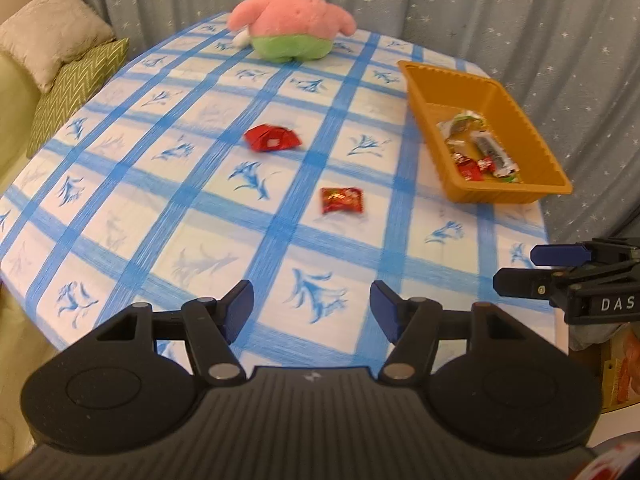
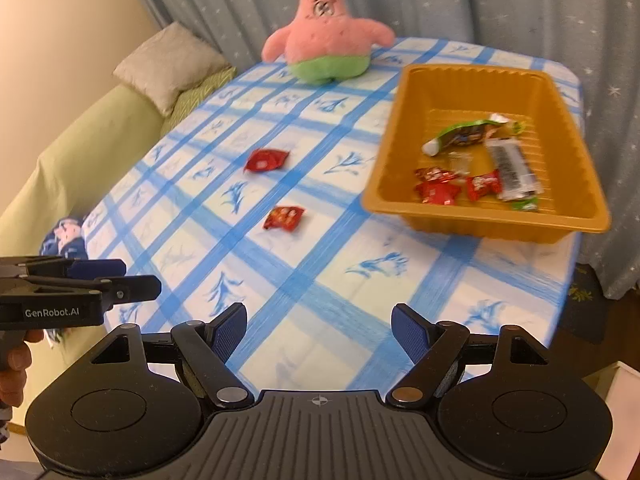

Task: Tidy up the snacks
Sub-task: 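Withdraw both open grippers from the tray toward the red candies on the cloth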

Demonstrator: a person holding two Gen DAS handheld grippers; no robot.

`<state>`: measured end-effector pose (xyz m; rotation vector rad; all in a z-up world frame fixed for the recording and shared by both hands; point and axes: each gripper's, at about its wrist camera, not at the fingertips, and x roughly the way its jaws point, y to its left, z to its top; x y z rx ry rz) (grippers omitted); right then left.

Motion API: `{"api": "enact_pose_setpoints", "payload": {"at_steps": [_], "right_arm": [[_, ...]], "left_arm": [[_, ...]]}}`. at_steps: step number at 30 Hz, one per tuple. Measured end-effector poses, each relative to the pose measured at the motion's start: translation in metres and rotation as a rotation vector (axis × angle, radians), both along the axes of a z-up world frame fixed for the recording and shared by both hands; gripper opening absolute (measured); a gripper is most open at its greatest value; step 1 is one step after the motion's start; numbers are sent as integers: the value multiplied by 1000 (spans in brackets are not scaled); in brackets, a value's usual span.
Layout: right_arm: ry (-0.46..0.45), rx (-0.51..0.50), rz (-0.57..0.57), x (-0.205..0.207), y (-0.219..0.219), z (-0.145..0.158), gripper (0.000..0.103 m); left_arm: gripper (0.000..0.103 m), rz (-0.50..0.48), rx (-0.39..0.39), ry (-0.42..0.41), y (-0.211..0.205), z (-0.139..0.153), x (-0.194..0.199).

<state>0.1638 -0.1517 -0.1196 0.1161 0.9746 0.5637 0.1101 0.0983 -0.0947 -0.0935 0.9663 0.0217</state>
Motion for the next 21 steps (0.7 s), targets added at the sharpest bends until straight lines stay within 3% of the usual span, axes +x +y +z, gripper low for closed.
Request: {"api": "enact_pose_setpoints", "payload": {"at_steps": [21], "right_arm": [[-10,-68,113,27,78,-17,79]], "left_arm": [[62,42,12,24,59,-14,12]]}}
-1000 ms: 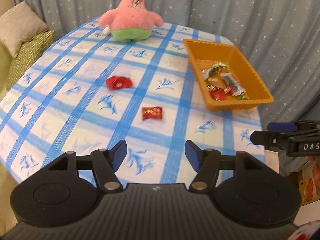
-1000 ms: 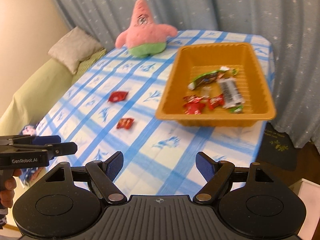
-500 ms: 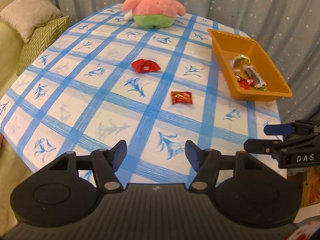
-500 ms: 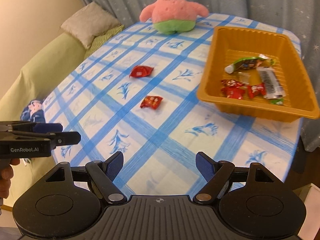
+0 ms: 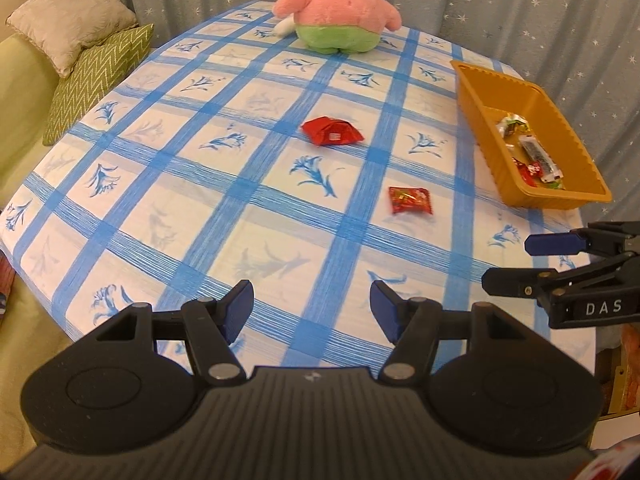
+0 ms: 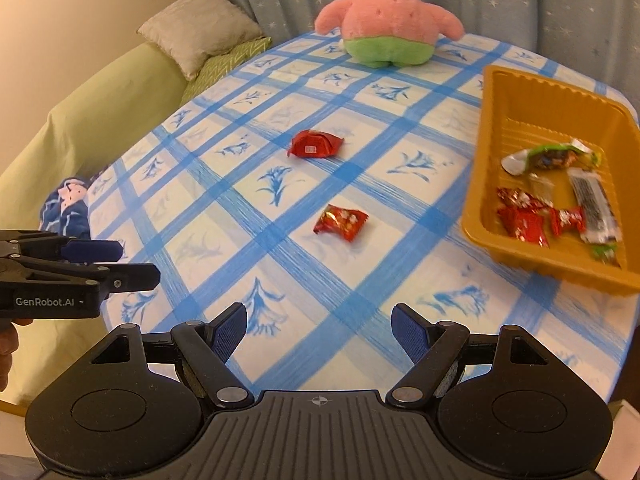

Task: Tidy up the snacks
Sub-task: 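Withdraw both open grippers from the tray toward the red candies on the cloth, then grasp the red candy bag with the left gripper while the right gripper grasps a small red candy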

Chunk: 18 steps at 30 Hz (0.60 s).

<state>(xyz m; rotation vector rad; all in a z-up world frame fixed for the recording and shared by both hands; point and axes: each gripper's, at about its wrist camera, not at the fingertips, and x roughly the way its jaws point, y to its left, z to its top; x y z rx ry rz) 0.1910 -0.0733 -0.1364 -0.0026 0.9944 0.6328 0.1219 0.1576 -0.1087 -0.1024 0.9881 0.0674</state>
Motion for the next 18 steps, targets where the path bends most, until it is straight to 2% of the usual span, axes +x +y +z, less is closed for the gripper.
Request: {"api": "enact_pose_setpoints", "payload": {"at_steps": [10,18], "right_arm": [[-27,-36,29,25,20,-13,79],[-122,-109,108,43,38,-26,77]], "left_arm": [[62,16,16,-3,30,-8,18],[63,14,25,3,42,-17,35]]}}
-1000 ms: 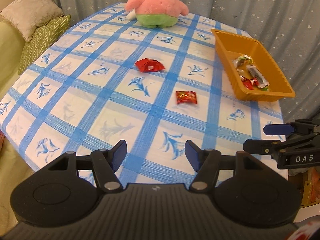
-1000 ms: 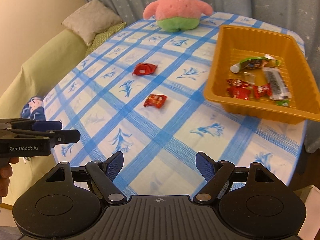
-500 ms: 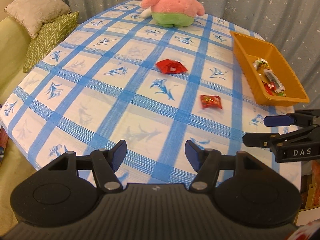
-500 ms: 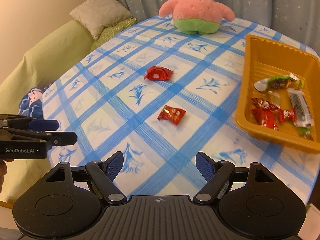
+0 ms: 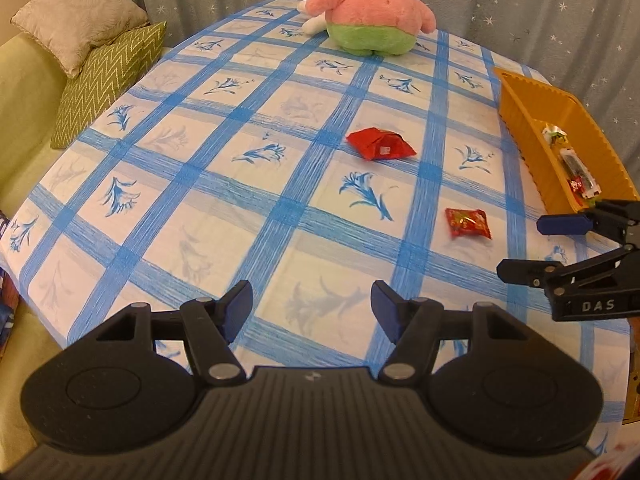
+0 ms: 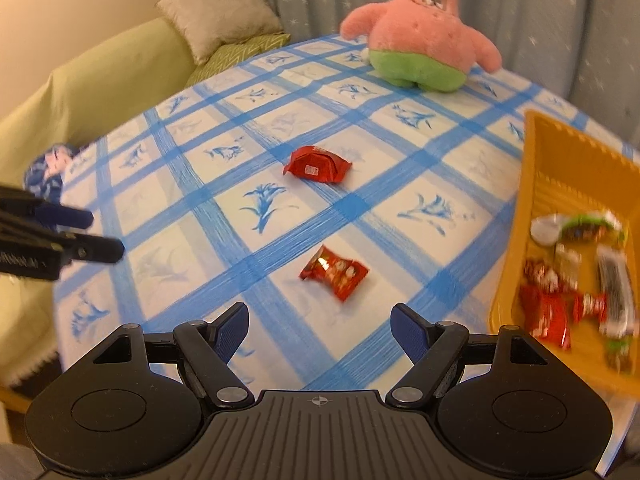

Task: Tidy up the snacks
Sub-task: 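Grasp the red candy bag with the left gripper while the right gripper grasps a small red candy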

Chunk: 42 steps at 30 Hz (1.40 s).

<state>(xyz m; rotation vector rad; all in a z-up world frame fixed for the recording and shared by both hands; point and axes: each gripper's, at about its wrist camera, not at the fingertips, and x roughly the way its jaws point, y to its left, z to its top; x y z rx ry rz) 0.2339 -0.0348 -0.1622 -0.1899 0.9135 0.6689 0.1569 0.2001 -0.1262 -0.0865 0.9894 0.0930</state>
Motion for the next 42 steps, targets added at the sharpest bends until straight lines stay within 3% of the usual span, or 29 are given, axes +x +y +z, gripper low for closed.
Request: {"api": "enact_pose_setpoints", "payload": {"at_steps": [2,11,21,25,36,42], "right_arm": [[-18,-21,25,5,4,-5,66],[-58,-93,98,28,18,-19,48],[-71,-148,183,42,35,-32,40],[-40,-141,197,48,37,-36,31],[14,-89,156,56,35,-37,22],[31,-62,41,64,27,-33,22]], "left_arm": [[63,-4,4,-1,2,-2,4],[63,-18,2,3,5,-10,21],[63,-40,2,10,6,-18,37],[63,-45,3,17,7,-21,44],[63,-105,15,5,1,-25,63],[63,-232,39,-39,-10,-28,85]]}}
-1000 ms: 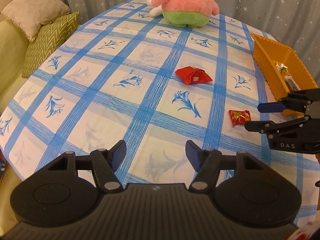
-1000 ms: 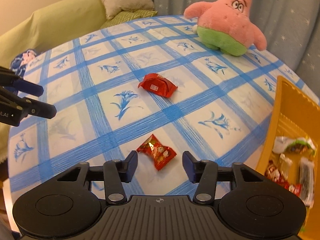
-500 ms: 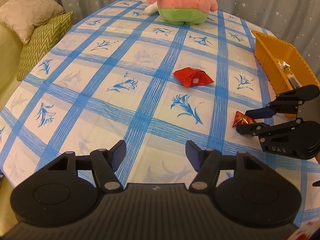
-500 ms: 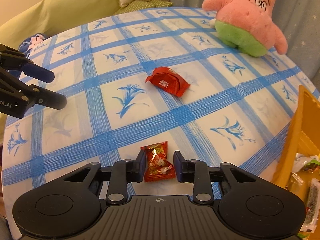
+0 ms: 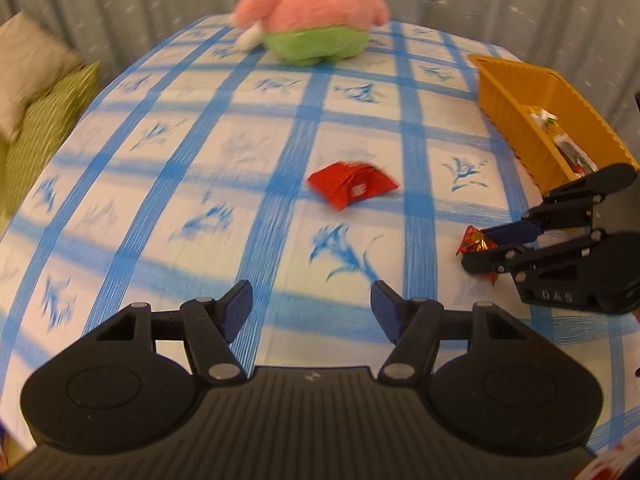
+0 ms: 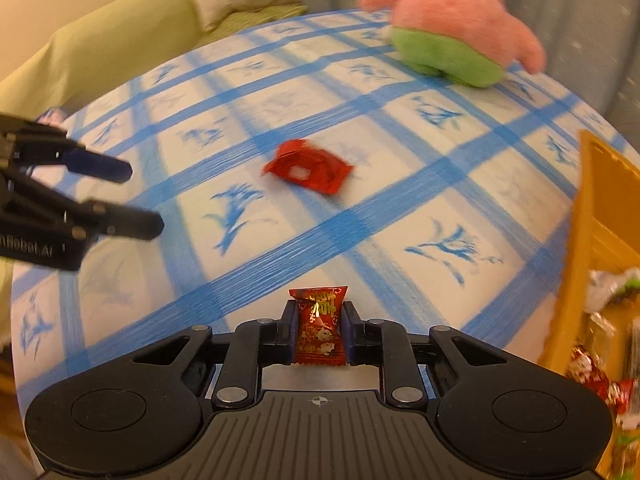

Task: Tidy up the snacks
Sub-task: 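Grasp the red candy bag with the left gripper while the right gripper grasps a small red candy, then carry the red bag and red candy over the orange tray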

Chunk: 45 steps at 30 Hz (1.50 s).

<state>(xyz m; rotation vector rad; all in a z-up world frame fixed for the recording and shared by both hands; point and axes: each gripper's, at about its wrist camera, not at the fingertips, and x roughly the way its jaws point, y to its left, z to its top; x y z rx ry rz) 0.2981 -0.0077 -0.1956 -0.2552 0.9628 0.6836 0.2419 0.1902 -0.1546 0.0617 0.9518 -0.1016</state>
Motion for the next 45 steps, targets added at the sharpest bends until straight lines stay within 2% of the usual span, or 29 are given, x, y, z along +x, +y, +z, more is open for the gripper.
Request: {"api": "enact_pose_setpoints", "payload": {"at_steps": [5,11,17,21,23,28,30,37,45], "right_arm": [[22,46,-122,13,-13,8,22],[41,97,-206,22,-25,14,22],[48,123,-256,27,-34,17,22],[52,138,-276,29,-38,19,22],[50,141,-284,30,-39,19,22],[52,149,-288,33,-41,21,22],[49,151,-286,33,-41,22,22],[45,161,-273,31,-39,25,22],[33,185,-248,19,-36,35,22]], "left_arm": [[63,-119,29,-41,-10,-9,30],[63,-260,93,-89,-21,-17,64],[63,-346,131,-68,-26,-32,94],[60,-377,117,-40,-26,-39,107],[57,-378,102,-33,-27,-39,111],[34,-370,65,-16,-30,-36,112],[30,-362,52,-11,-31,-36,111],[27,-272,45,-2,-32,-34,101],[26,-184,26,21,-29,-32,67]]}}
